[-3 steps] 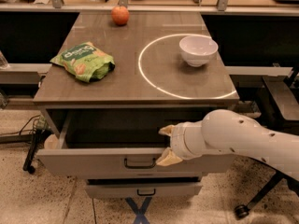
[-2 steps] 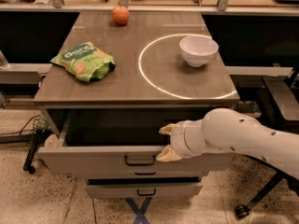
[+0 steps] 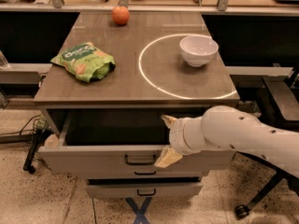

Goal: Close top drawer

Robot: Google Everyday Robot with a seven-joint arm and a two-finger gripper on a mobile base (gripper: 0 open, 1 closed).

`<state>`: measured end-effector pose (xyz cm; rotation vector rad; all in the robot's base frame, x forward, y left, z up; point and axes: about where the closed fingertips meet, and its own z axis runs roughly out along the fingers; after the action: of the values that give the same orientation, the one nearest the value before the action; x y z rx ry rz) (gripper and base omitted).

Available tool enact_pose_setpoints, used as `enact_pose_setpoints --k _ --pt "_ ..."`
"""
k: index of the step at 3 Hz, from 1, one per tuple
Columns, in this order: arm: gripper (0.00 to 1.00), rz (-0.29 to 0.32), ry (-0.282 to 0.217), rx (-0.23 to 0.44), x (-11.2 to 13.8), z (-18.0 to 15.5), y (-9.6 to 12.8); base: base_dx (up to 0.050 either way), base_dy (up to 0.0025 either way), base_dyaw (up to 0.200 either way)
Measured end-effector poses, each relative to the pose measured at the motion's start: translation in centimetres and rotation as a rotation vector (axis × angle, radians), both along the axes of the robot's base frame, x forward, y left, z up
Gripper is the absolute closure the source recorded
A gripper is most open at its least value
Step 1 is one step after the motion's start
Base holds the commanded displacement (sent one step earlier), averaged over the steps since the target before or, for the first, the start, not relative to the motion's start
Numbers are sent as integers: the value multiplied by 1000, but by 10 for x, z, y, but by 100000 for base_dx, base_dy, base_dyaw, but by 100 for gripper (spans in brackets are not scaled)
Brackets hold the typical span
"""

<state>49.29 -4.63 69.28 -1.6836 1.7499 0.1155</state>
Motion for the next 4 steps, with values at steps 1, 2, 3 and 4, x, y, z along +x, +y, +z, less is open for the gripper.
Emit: enact_pose_setpoints --k 1,2,3,4 --pt "43 -3 -7 7 2 2 2 0 0 0" --pt "65 3 -15 13 7 3 8 0 0 0" --pt "94 3 -23 20 12 5 11 0 0 0" --pt "79 -2 -26 24 13 6 10 0 0 0"
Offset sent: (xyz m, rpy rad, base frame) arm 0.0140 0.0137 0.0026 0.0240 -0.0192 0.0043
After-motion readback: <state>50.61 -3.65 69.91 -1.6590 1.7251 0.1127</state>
